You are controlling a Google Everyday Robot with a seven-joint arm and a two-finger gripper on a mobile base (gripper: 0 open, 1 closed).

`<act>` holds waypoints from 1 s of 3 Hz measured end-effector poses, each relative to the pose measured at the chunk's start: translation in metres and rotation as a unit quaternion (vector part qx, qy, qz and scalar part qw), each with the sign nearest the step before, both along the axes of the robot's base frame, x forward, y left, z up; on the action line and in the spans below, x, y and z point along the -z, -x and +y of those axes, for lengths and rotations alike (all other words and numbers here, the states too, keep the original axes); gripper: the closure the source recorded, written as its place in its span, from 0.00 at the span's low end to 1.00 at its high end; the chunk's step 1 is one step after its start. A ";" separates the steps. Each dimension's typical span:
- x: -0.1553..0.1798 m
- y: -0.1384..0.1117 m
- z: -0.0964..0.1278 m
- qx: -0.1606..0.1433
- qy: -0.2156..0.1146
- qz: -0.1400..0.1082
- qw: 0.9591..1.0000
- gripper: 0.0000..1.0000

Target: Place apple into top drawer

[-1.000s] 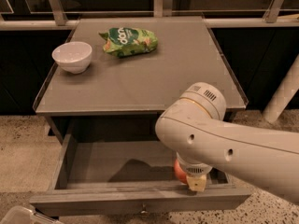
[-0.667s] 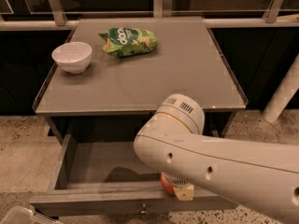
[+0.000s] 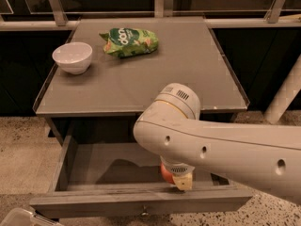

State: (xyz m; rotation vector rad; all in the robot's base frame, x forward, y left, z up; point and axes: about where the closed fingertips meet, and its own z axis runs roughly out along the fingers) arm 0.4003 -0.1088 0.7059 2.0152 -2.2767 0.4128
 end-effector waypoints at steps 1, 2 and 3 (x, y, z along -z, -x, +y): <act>0.000 0.000 0.000 0.000 0.000 0.000 1.000 0.82; 0.000 0.000 0.000 0.000 0.000 0.000 1.000 0.59; 0.000 0.000 0.000 0.000 0.000 0.000 1.000 0.36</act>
Offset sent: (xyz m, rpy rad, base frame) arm 0.0000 0.0000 0.0000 0.0000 0.0000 0.0000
